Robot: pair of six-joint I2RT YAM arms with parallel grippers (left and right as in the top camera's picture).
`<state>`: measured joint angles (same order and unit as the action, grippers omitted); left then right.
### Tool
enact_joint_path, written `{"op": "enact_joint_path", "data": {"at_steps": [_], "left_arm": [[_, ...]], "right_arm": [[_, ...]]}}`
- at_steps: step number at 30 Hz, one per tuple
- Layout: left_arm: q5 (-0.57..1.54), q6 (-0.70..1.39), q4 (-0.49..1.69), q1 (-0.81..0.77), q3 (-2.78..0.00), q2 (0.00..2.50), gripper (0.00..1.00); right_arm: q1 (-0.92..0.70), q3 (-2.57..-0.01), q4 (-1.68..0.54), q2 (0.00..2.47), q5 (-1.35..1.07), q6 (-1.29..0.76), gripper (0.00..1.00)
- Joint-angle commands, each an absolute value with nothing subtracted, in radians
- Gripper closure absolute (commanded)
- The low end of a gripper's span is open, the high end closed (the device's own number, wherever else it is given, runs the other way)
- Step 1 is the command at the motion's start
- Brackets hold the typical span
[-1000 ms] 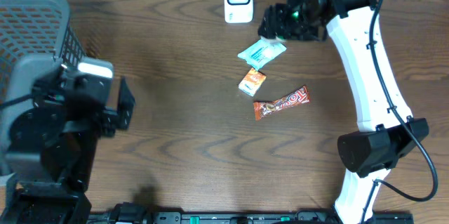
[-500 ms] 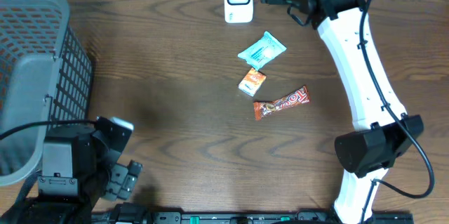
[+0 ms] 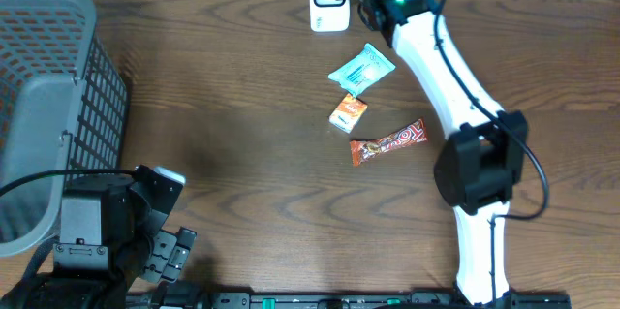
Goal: Scan the item barcode
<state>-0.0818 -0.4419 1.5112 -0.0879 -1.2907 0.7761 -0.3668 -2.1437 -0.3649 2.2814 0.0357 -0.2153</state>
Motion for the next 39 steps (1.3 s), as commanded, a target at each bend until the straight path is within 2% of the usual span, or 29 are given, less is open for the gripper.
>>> {"op": "enact_joint_path", "data": {"at_steps": [1, 8, 13, 18, 28, 33, 39], "left_arm": [[-0.09, -0.443, 1.514, -0.09, -1.298, 0.772, 0.02], [-0.09, -0.443, 1.514, -0.09, -1.298, 0.772, 0.02], [-0.09, -0.443, 1.514, -0.09, -1.298, 0.772, 0.02], [-0.09, -0.443, 1.514, -0.09, -1.298, 0.772, 0.02], [-0.09, -0.443, 1.514, -0.09, -1.298, 0.772, 0.02], [-0.09, -0.443, 1.514, -0.09, -1.298, 0.772, 0.02], [-0.09, -0.443, 1.514, -0.09, -1.298, 0.772, 0.02]], "right_arm": [[-0.369, -2.144, -0.287, 2.33, 0.097, -0.189, 0.56], [-0.369, -2.144, -0.131, 2.413, 0.101, -0.114, 0.53], [-0.371, -2.144, -0.043, 2.444, 0.105, -0.049, 0.57], [-0.382, -2.144, 0.031, 2.467, 0.135, -0.014, 0.54], [-0.398, -2.144, 0.045, 2.497, 0.141, -0.013, 0.55], [-0.405, -2.145, 0.084, 2.497, 0.142, 0.002, 0.52], [-0.407, -2.145, 0.015, 2.449, 0.142, 0.002, 0.52]]}}
